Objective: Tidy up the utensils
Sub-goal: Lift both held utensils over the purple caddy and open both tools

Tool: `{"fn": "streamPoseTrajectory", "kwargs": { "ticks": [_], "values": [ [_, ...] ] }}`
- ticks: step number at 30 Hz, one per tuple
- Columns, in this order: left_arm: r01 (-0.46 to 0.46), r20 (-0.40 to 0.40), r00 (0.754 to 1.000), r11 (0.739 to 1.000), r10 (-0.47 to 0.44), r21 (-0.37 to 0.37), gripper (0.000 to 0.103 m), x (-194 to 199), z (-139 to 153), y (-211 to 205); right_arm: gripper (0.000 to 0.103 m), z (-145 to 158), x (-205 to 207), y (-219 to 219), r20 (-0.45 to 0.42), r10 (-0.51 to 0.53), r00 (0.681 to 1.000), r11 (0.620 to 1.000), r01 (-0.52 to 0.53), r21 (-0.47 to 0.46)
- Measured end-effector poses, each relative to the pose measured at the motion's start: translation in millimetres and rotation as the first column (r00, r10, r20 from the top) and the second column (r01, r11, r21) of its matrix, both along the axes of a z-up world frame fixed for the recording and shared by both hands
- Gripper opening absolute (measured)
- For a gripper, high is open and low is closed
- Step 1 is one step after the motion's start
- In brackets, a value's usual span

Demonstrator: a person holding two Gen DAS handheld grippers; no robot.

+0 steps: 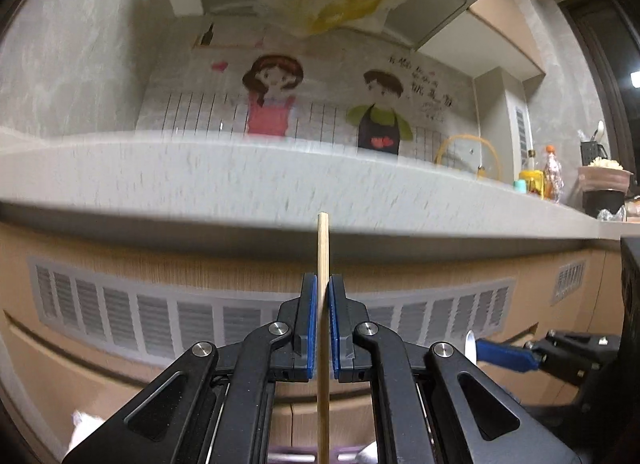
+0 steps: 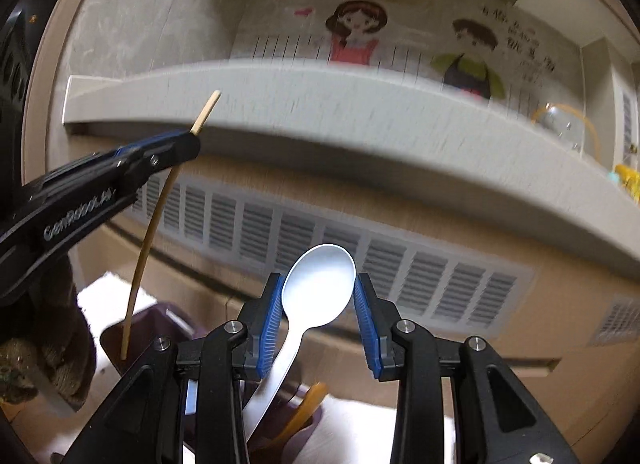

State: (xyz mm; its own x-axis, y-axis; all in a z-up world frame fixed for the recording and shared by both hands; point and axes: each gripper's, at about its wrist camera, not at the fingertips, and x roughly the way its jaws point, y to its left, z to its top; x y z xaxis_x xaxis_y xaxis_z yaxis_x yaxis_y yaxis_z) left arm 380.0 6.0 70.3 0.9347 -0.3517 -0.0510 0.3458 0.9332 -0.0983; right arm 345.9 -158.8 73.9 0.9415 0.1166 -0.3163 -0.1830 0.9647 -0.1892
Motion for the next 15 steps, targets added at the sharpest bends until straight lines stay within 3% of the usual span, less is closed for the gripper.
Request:
{"fn": "streamPoseTrajectory", "kwargs": {
  "ticks": [8, 15],
  "values": [
    [0.007, -0.162, 0.987, 1.0, -0.003, 0.021, 0.006, 2.9, -45.1, 6.5, 0.034, -51.1, 2.0, 6.5, -0.134, 0.033, 0.99, 0.999, -0.035, -0.019],
    [0.003, -0.308, 0.951, 0.998, 0.014, 0.056, 0.008, -8.1, -52.4, 13.7, 0.035, -50.2, -17.8, 6.1, -0.2, 0.075, 0.977, 0.997, -0.077, 0.0]
  ]
}}
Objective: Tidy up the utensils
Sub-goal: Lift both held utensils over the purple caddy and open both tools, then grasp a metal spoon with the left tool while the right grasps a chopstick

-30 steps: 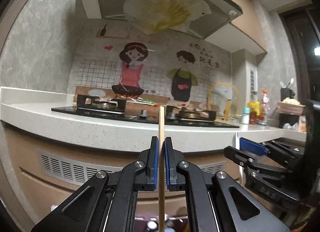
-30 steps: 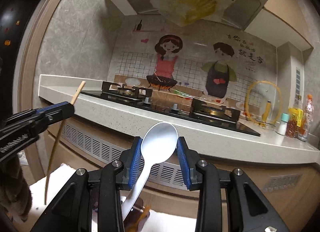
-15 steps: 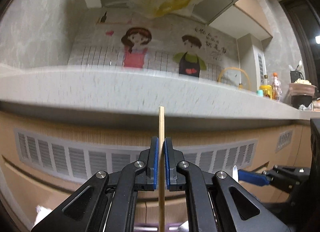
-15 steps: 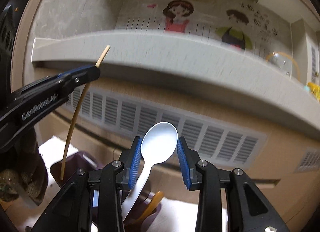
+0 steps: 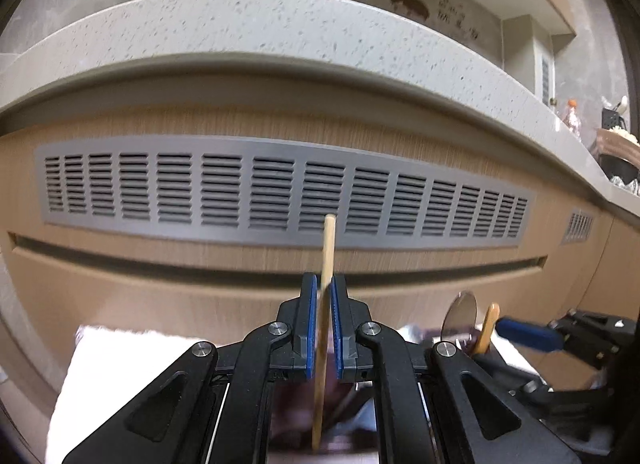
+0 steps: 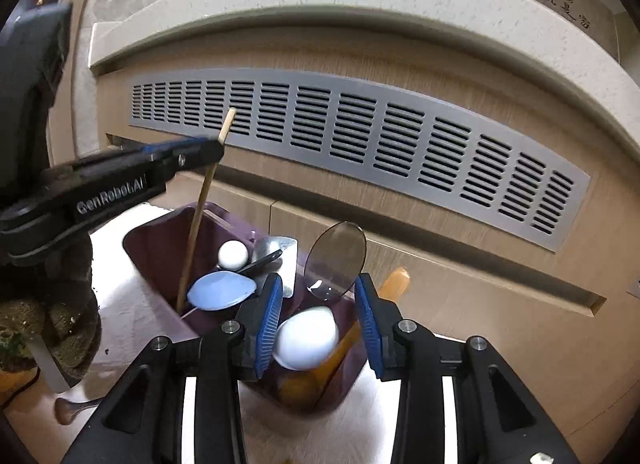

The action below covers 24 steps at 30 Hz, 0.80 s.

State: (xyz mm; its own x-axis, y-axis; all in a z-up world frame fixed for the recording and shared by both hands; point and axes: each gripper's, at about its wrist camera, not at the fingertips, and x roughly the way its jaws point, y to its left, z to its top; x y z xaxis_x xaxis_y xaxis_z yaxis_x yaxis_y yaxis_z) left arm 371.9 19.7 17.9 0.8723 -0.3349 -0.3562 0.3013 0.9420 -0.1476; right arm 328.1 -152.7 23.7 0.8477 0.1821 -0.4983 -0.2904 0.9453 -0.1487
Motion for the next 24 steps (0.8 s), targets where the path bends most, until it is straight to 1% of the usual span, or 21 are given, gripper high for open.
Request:
{"fn": "streamPoseTrajectory", "kwargs": {
  "ticks": [2, 4, 5, 8, 9, 10, 12, 13, 15, 18, 21, 22, 24],
  "values": [
    [0.003, -0.059, 0.998, 1.0, -0.003, 0.012, 0.01, -5.9, 3.5, 4.7, 0.035, 6.4, -9.5, -3.8, -0.004, 0.005, 1.0, 1.0, -0.005, 0.01],
    [0.026, -0.134, 0.991, 0.999, -0.022, 0.027, 0.02, -12.3, 5.7, 8.6, 0.036, 11.9, -22.8, -8.5, -0.015, 0.003, 1.0, 1.0, -0.003, 0.011],
    [0.03, -0.161, 0.987, 0.999, -0.024, 0.04, 0.022, -17.3, 5.5, 10.4, 0.037, 12.8, -27.0, -11.6, -0.022, 0.002, 1.0, 1.0, -0.002, 0.009],
    [0.045, -0.204, 0.979, 0.995, -0.026, 0.09, 0.026, -39.9, 4.0, 16.3, 0.039, 13.4, -44.8, -17.3, -0.06, -0.005, 0.998, 1.0, 0.004, -0.011],
    [0.049, -0.22, 0.975, 0.993, -0.024, 0.108, 0.031, -48.7, 2.3, 18.8, 0.039, 10.0, -50.6, -18.7, -0.076, -0.005, 0.997, 1.0, 0.004, -0.022],
    [0.058, -0.243, 0.97, 0.991, -0.027, 0.122, 0.04, -57.0, -0.3, 21.1, 0.04, 5.2, -55.7, -19.6, -0.093, -0.006, 0.996, 0.999, 0.002, -0.035],
    [0.106, -0.308, 0.95, 0.984, -0.057, 0.146, 0.045, -72.7, -10.3, 20.9, 0.041, -2.9, -67.0, -21.0, -0.124, -0.011, 0.992, 0.998, 0.004, -0.057],
    [0.131, -0.34, 0.938, 0.978, -0.069, 0.161, 0.045, -80.3, -16.5, 20.2, 0.041, -8.6, -73.3, -22.6, -0.147, -0.014, 0.989, 0.998, 0.005, -0.062],
    [0.195, -0.415, 0.904, 0.961, -0.1, 0.195, 0.045, -97.1, -32.7, 17.1, 0.041, -19.8, -81.6, -24.3, -0.188, -0.012, 0.982, 0.998, 0.0, -0.063],
    [0.276, -0.511, 0.849, 0.938, -0.135, 0.211, 0.045, -121.8, -55.7, 17.2, 0.041, -33.9, -93.1, -29.1, -0.241, -0.017, 0.97, 0.998, 0.002, -0.06],
    [0.304, -0.547, 0.824, 0.929, -0.147, 0.209, 0.045, -147.5, -68.1, 22.4, 0.041, -44.2, -103.2, -34.6, -0.28, -0.022, 0.96, 0.998, 0.006, -0.06],
    [0.3, -0.554, 0.819, 0.933, -0.145, 0.199, 0.046, -156.6, -72.1, 26.0, 0.041, -47.4, -107.0, -37.6, -0.292, -0.026, 0.956, 0.998, 0.01, -0.057],
    [0.268, -0.56, 0.819, 0.946, -0.124, 0.182, 0.046, -169.7, -78.9, 33.8, 0.041, -51.9, -111.3, -41.9, -0.313, -0.035, 0.949, 0.999, 0.021, -0.047]
  ]
}}
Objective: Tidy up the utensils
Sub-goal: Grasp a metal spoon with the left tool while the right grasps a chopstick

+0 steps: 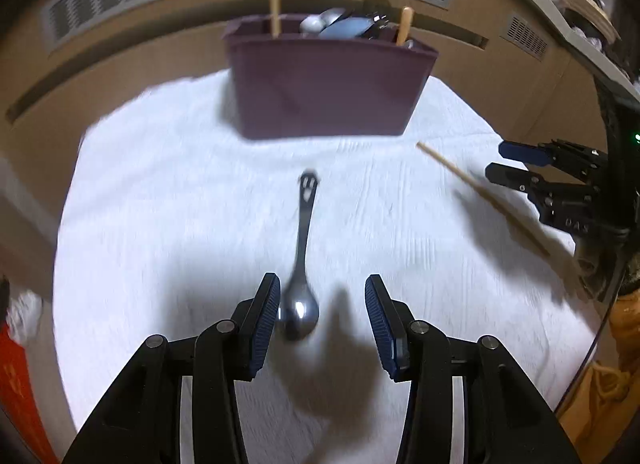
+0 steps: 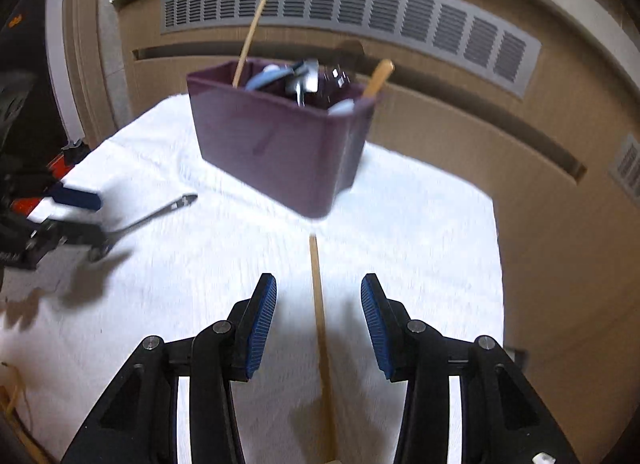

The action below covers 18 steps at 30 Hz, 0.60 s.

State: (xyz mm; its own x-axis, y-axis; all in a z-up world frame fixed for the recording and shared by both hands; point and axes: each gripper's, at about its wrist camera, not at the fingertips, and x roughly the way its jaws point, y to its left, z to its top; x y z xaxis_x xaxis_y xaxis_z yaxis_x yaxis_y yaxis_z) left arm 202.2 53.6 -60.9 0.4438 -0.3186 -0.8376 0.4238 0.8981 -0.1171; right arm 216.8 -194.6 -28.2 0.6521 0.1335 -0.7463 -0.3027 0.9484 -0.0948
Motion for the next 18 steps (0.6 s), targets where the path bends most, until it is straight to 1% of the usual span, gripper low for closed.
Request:
{"fn": "streamPoseTrajectory", "kwargs": {
  "ticks": [3, 5, 7, 11, 14, 15, 16, 17, 18],
  "values": [
    [-0.061, 0.004, 0.998, 0.998, 0.061, 0.015, 0.046, -11.3, -12.4, 6.3, 0.041, -10.2, -3.6, -6.7, -0.036, -0.025, 0.999, 0.999, 0.026, 0.019],
    [-0.093, 0.006, 0.996, 0.995, 0.093, 0.045, 0.046, -15.8, -22.4, 7.5, 0.041, -13.5, -6.7, -11.2, -0.054, -0.04, 0.998, 0.999, 0.041, 0.028],
    [-0.108, 0.04, 0.994, 0.992, 0.106, 0.059, 0.046, -15.4, -21.6, 8.7, 0.041, -15.8, -10.1, -12.4, -0.063, -0.045, 0.997, 0.998, 0.047, 0.032],
    [-0.14, 0.054, 0.989, 0.989, 0.137, 0.056, 0.046, -5.4, -23.6, 4.9, 0.041, -14.8, -14.5, -9.2, -0.059, -0.038, 0.998, 0.999, 0.039, 0.028],
    [-0.139, 0.08, 0.988, 0.988, 0.133, 0.073, 0.046, -5.0, -24.0, -1.9, 0.041, -13.3, -18.1, -6.7, -0.056, -0.029, 0.998, 0.999, 0.03, 0.024],
    [-0.134, 0.089, 0.988, 0.988, 0.127, 0.078, 0.043, -5.7, -24.4, -4.4, 0.041, -12.5, -19.4, -6.8, -0.054, -0.027, 0.998, 0.999, 0.028, 0.02],
    [-0.127, 0.098, 0.988, 0.989, 0.12, 0.08, 0.034, -7.2, -24.3, -6.0, 0.041, -11.7, -20.0, -7.1, -0.052, -0.026, 0.998, 1.0, 0.027, 0.016],
    [-0.123, 0.107, 0.988, 0.989, 0.113, 0.084, 0.029, -8.9, -24.1, -8.0, 0.041, -10.8, -20.0, -7.2, -0.05, -0.026, 0.998, 1.0, 0.027, 0.013],
    [-0.123, 0.119, 0.987, 0.988, 0.111, 0.095, 0.029, -10.5, -22.8, -10.1, 0.041, -10.1, -19.5, -7.9, -0.049, -0.026, 0.998, 1.0, 0.027, 0.01]
  ]
}}
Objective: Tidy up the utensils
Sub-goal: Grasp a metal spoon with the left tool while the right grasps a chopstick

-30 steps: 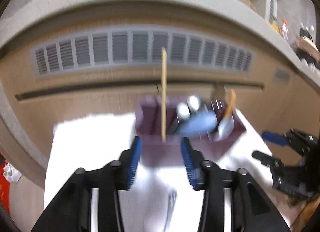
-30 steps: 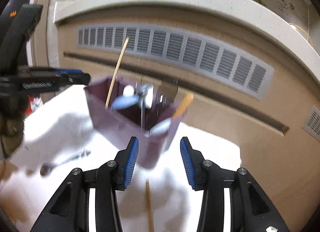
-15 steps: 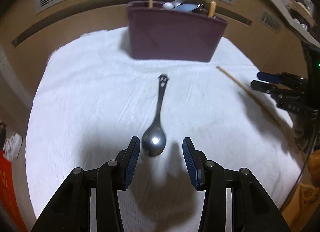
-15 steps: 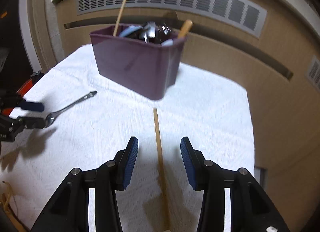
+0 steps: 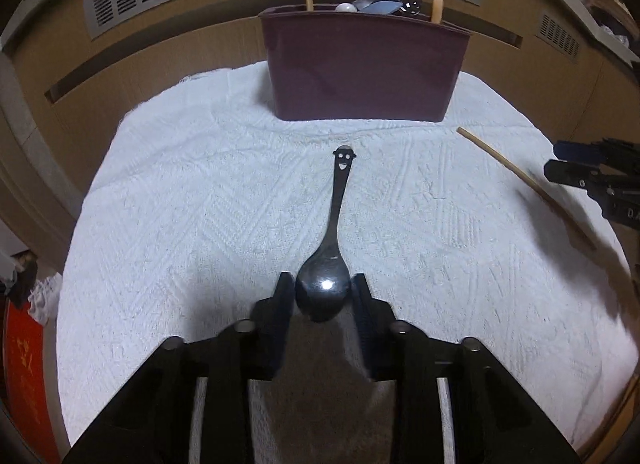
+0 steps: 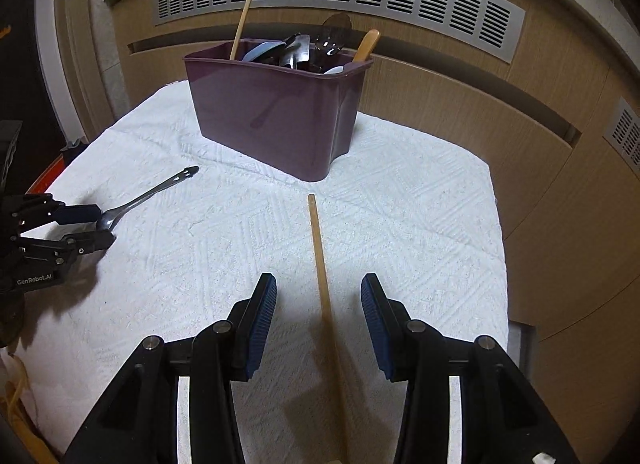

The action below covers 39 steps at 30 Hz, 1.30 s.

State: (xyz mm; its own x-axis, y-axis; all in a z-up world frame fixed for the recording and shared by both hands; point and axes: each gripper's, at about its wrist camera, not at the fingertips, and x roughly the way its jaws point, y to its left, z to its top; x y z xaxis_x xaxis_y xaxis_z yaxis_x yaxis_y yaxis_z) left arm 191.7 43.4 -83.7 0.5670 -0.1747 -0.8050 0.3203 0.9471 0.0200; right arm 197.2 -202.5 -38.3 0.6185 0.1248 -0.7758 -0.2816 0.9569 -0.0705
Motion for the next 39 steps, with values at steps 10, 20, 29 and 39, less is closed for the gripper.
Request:
{"fn": "streamPoseTrajectory", "kwargs": {
  "ticks": [10, 20, 29, 39],
  "values": [
    [-0.006, 0.183, 0.983, 0.998, 0.017, -0.058, 0.029, 4.6, 62.5, -0.5, 0.041, -6.6, 28.8, 16.2, -0.026, 0.039, 0.999, 0.999, -0.04, -0.027],
    [-0.047, 0.235, 0.968, 0.986, 0.084, -0.158, 0.029, 49.1, 84.1, 1.5, 0.04, -10.0, 48.9, 24.0, -0.037, 0.048, 0.998, 0.999, -0.048, -0.015],
    [-0.097, 0.226, 0.962, 0.968, 0.151, -0.233, 0.029, 87.1, 85.6, 5.2, 0.04, -20.8, 62.1, 17.9, -0.074, 0.029, 0.997, 1.0, -0.029, 0.0],
    [-0.096, 0.22, 0.963, 0.96, 0.156, -0.263, 0.028, 111.1, 86.6, -0.1, 0.007, -32.4, 81.6, 30.2, -0.146, 0.03, 0.989, 0.999, -0.028, 0.017]
  ]
}}
